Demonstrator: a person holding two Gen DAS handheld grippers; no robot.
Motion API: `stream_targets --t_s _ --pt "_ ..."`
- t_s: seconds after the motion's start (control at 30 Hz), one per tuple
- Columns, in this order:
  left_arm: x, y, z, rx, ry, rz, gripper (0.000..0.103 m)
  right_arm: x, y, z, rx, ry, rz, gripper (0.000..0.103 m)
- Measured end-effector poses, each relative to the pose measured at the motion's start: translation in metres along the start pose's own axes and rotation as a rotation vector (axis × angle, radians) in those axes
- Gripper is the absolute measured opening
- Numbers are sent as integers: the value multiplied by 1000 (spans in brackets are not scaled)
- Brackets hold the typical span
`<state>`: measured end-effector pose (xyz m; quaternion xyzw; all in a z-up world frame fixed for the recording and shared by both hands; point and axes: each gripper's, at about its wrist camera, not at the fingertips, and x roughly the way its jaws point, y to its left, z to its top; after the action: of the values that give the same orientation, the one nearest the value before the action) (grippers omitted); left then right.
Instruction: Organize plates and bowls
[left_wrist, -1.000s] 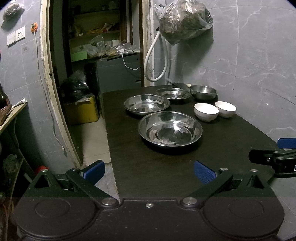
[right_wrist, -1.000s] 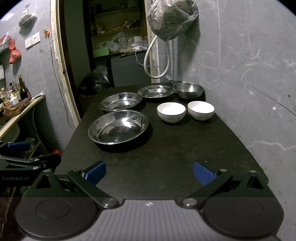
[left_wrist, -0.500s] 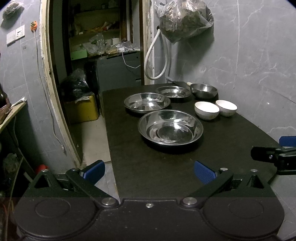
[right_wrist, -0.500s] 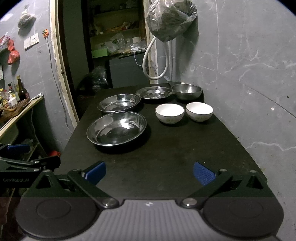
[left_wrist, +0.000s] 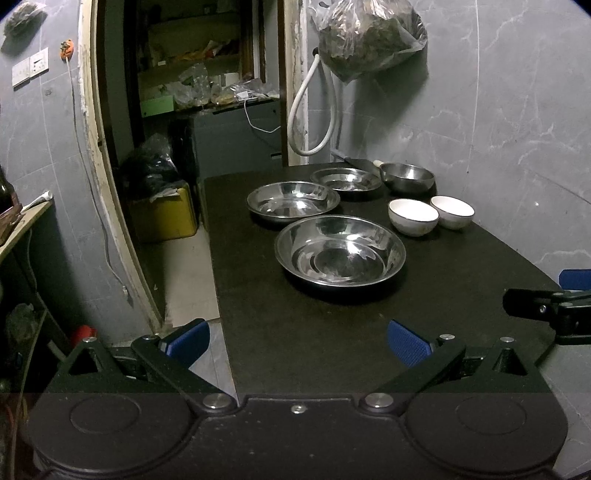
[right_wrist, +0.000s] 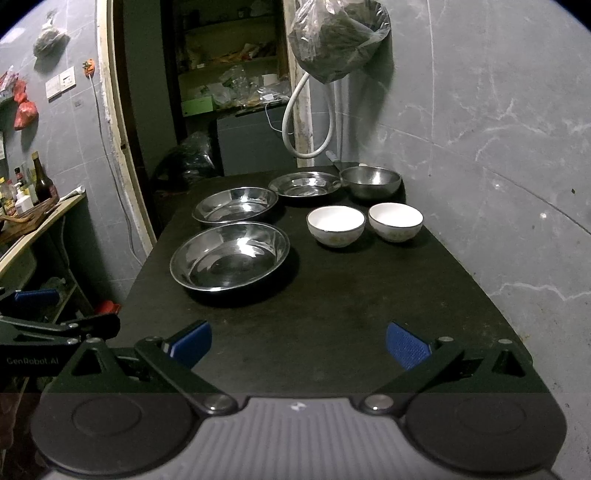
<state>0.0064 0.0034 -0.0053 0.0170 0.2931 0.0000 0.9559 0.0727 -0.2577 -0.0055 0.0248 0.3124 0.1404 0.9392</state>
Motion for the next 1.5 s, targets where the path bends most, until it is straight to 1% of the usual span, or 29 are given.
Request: stream_targets --t_s 0.57,0.9,1.1,1.27,1.4,1.5 --pt "5 0 1 -2 14 4 102 3 -3 1 1 5 -2 103" --pt "14 -1 3 -2 39 6 102 12 -6 2 3 21 -3 103" --pt "28 -1 9 -15 62 34 102 25 -13 10 7 25 9 103" --pt "47 8 25 -81 83 90 102 46 -21 28 -22 17 38 103" --pt "70 20 51 -142 104 145 102 69 -33 54 -43 12 77 103" --pt "90 31 73 -168 103 172 102 87 -37 75 -58 0 115 103"
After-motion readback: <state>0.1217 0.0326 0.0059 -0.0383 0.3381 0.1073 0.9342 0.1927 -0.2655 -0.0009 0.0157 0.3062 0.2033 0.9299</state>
